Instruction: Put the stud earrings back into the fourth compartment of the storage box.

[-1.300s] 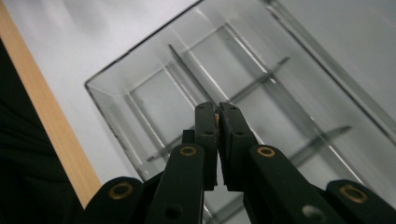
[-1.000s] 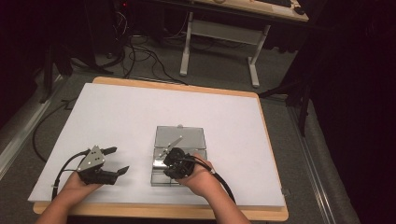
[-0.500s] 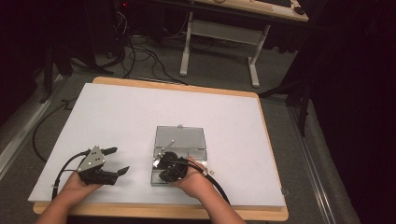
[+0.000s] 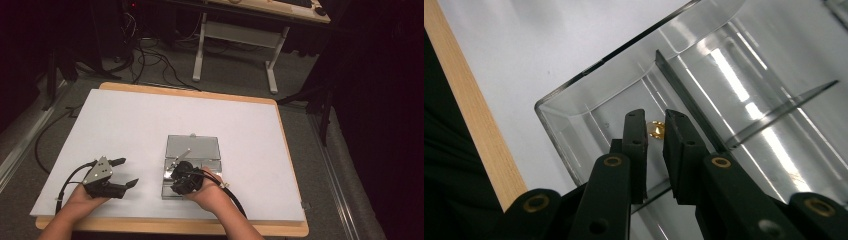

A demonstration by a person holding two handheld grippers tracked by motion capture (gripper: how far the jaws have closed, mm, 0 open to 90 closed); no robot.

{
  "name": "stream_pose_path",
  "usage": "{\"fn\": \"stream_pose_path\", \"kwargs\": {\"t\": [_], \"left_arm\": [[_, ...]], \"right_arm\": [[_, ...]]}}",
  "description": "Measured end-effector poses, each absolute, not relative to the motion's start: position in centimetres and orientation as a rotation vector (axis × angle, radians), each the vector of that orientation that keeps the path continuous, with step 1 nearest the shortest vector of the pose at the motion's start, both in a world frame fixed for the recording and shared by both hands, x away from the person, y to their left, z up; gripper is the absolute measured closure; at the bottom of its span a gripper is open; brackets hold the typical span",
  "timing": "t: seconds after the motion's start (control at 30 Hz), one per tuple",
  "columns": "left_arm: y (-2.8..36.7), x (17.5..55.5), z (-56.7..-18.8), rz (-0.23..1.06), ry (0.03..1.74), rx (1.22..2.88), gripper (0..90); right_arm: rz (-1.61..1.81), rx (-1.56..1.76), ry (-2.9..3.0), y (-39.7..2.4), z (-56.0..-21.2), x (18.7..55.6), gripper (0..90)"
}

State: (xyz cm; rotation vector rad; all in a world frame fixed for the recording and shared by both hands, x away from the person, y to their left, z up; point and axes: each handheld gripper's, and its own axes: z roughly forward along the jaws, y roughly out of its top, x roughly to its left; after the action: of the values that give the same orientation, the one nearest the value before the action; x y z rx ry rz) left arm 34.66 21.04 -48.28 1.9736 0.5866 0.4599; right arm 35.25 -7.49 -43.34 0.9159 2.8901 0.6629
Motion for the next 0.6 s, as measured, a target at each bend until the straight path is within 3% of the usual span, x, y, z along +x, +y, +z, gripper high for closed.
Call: {"fn": "stream_pose_path", "kwargs": {"t": [0.6], "left_arm": [[21.0, 34.7, -48.3, 0.455, 0.583, 1.974, 16.4]], "right_arm": [[0.804, 1.082, 2.688, -13.9, -39.2, 34.9, 81.9]]}}
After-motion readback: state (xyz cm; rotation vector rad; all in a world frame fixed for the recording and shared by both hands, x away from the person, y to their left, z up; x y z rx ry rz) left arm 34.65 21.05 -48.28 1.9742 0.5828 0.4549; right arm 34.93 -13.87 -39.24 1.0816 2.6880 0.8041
